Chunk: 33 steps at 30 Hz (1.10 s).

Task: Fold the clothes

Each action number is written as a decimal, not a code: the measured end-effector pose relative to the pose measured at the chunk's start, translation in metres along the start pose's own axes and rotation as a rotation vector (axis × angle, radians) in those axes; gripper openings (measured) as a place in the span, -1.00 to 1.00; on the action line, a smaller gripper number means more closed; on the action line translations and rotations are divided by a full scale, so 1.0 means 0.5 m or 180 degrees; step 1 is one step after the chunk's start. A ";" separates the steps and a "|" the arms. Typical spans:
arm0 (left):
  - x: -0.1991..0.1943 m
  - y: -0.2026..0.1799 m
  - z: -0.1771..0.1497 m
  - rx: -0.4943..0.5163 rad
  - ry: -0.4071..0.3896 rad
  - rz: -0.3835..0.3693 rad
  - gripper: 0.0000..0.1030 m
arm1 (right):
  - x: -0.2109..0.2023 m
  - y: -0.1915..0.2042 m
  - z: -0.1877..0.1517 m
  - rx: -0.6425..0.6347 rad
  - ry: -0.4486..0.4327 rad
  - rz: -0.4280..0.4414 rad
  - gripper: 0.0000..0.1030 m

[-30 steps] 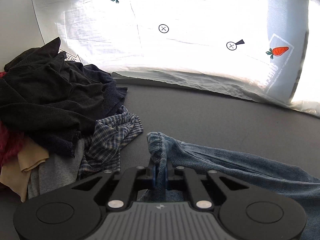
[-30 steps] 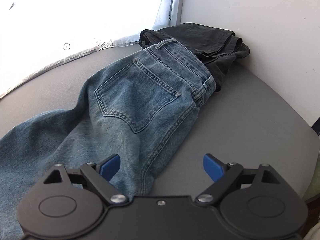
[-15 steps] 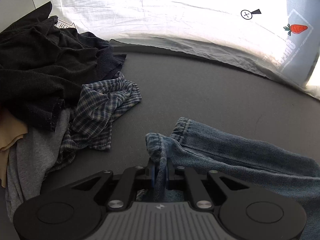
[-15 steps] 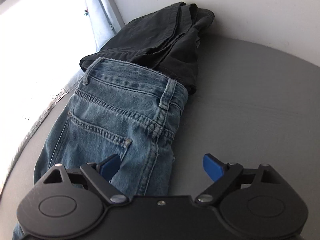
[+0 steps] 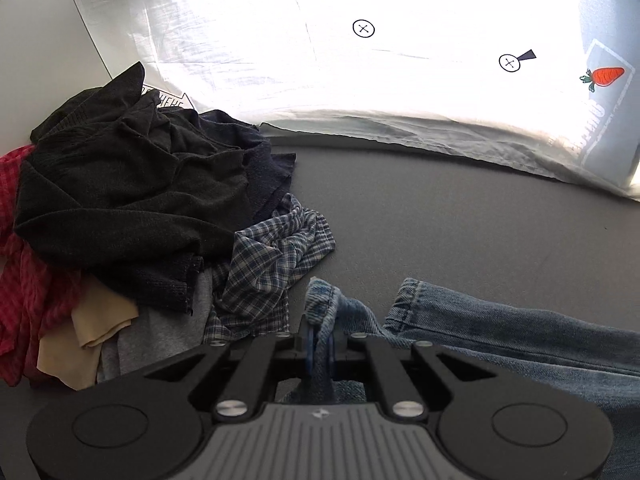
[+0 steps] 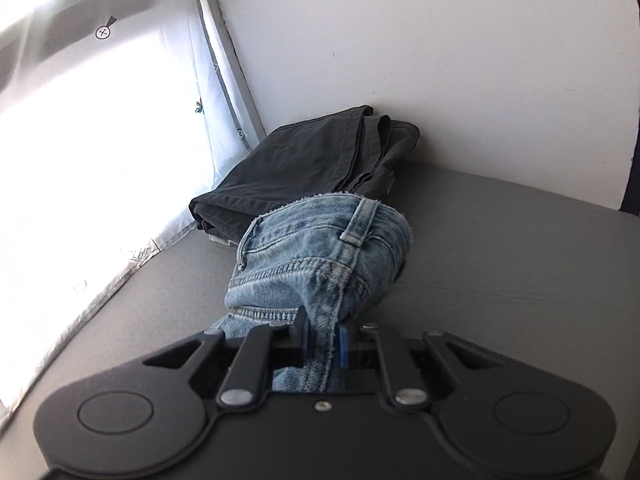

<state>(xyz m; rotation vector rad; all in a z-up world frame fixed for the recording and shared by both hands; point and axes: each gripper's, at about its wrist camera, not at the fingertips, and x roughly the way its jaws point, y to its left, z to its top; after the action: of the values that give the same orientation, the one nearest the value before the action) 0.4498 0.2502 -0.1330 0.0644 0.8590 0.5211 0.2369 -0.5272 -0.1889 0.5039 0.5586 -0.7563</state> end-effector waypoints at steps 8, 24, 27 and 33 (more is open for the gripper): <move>0.084 -0.038 0.003 -0.0040 0.0236 -0.0261 -0.79 | 0.081 -0.039 -0.062 -0.0176 0.0416 -0.0609 0.08; 0.082 -0.009 0.017 -0.0194 0.0120 -0.0602 -0.01 | 0.072 0.235 -0.061 -0.1073 0.0256 0.0240 0.30; 0.065 -0.001 0.041 -0.0216 -0.0080 -0.0788 0.25 | 0.082 0.270 -0.069 -0.1154 0.0261 0.0291 0.30; 0.111 -0.053 0.073 0.0205 0.0078 -0.1255 0.46 | 0.084 0.289 -0.074 -0.1258 0.0283 0.0273 0.30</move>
<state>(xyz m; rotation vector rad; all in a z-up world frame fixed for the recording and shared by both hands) 0.5175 0.2581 -0.1552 -0.0524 0.8854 0.1250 0.3596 -0.4353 -0.2107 0.1936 0.7447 -0.5255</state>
